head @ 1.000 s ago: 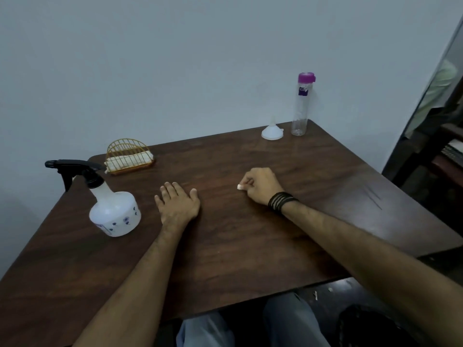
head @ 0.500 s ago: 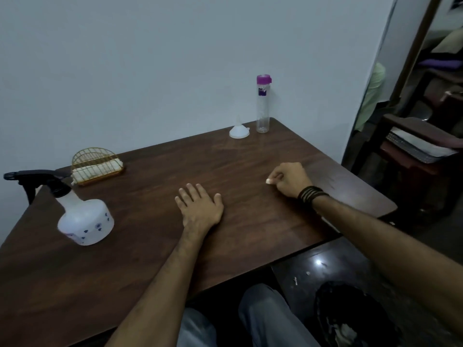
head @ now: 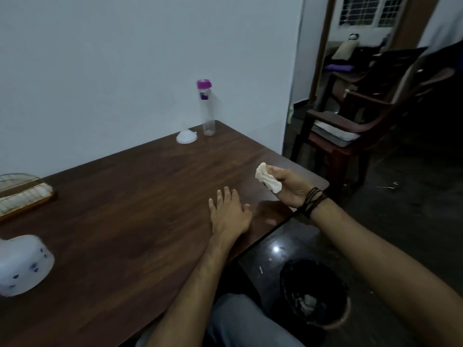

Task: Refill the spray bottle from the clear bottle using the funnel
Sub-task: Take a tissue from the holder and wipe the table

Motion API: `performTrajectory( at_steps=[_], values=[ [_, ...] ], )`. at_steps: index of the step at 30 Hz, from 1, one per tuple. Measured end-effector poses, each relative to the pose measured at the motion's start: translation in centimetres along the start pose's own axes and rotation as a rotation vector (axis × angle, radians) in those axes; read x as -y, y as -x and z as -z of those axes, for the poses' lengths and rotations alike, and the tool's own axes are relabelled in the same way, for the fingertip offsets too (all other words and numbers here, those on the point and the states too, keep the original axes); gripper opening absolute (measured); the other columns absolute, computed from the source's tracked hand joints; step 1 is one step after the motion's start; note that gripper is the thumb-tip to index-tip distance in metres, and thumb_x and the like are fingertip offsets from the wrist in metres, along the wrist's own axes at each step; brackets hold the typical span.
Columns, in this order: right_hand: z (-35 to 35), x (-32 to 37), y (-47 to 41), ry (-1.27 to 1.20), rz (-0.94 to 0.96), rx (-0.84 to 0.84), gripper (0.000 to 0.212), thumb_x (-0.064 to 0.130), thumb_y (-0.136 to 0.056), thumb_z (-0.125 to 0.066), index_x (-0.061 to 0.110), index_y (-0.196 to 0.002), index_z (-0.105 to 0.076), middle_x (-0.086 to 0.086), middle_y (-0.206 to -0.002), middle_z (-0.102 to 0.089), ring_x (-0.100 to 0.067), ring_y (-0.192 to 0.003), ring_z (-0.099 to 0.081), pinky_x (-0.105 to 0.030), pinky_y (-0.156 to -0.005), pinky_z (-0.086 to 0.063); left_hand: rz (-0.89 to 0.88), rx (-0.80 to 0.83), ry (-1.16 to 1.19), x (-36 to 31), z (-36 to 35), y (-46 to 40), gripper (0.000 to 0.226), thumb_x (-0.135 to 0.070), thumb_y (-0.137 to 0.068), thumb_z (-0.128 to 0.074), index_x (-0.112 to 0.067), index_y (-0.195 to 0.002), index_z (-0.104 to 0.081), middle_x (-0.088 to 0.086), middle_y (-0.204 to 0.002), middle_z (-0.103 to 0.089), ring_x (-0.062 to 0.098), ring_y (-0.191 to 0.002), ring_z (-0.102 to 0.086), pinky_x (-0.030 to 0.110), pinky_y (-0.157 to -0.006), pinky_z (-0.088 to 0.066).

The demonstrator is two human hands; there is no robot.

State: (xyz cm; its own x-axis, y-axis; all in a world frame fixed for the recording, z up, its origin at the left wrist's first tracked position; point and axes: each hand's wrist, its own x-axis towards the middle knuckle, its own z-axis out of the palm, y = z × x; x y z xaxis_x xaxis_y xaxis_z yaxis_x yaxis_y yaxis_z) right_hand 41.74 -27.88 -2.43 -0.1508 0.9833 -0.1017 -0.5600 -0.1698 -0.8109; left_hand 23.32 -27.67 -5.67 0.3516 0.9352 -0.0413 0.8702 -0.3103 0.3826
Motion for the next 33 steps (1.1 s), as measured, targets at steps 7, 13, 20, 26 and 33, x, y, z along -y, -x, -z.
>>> performTrajectory(
  at_steps=[7, 13, 20, 26, 33],
  values=[
    [9.6, 2.3, 8.9, 0.056, 0.043, 0.111, 0.032, 0.02, -0.062, -0.093, 0.008, -0.086, -0.076, -0.007, -0.081, -0.072, -0.012, -0.067, -0.071, -0.021, -0.061, -0.059, -0.354, -0.142, 0.123, -12.4, -7.5, 2.2, 0.049, -0.042, -0.096, -0.048, -0.015, -0.136, -0.051, 0.007, -0.148, -0.046, 0.029, -0.146, -0.032, 0.056, -0.121, -0.014],
    [20.2, 0.8, 13.6, 0.139, -0.124, 0.007, 0.026, 0.024, -0.066, -0.089, 0.012, -0.082, -0.073, -0.004, -0.08, -0.07, -0.012, -0.068, -0.067, -0.021, -0.062, -0.056, -0.648, -0.199, 0.19, -14.4, -18.4, 2.6, 0.036, -0.019, -0.081, -0.06, -0.003, -0.114, -0.065, 0.013, -0.116, -0.064, 0.03, -0.111, -0.058, 0.04, -0.097, -0.048],
    [30.5, -10.7, 10.7, 0.702, -0.539, -0.571, 0.022, -0.001, -0.095, -0.059, 0.003, -0.074, -0.068, -0.009, -0.074, -0.065, -0.018, -0.068, -0.06, -0.023, -0.055, -0.055, -0.174, 0.327, 0.139, -10.3, -27.7, -0.3, 0.041, -0.028, -0.09, -0.064, -0.01, -0.127, -0.063, 0.011, -0.13, -0.062, 0.028, -0.123, -0.055, 0.033, -0.103, -0.041],
    [32.8, -15.8, 8.4, 1.109, -0.632, -0.603, 0.018, 0.019, -0.091, -0.068, 0.006, -0.098, -0.078, -0.01, -0.103, -0.075, -0.022, -0.1, -0.069, -0.03, -0.082, -0.055, 0.002, 0.52, 0.09, -9.0, -30.5, -1.0, 0.05, -0.033, -0.094, -0.062, -0.01, -0.138, -0.057, 0.014, -0.14, -0.057, 0.03, -0.132, -0.05, 0.035, -0.106, -0.041],
    [33.6, -18.4, 8.4, 1.237, -0.743, -0.545, 0.024, 0.013, -0.094, -0.055, 0.005, -0.102, -0.076, -0.017, -0.106, -0.073, -0.035, -0.099, -0.068, -0.04, -0.089, -0.056, 0.03, 0.556, 0.064, -9.2, -31.7, -1.3, 0.054, -0.038, -0.094, -0.06, -0.012, -0.141, -0.053, 0.012, -0.143, -0.054, 0.03, -0.134, -0.049, 0.037, -0.105, -0.042]
  ],
)
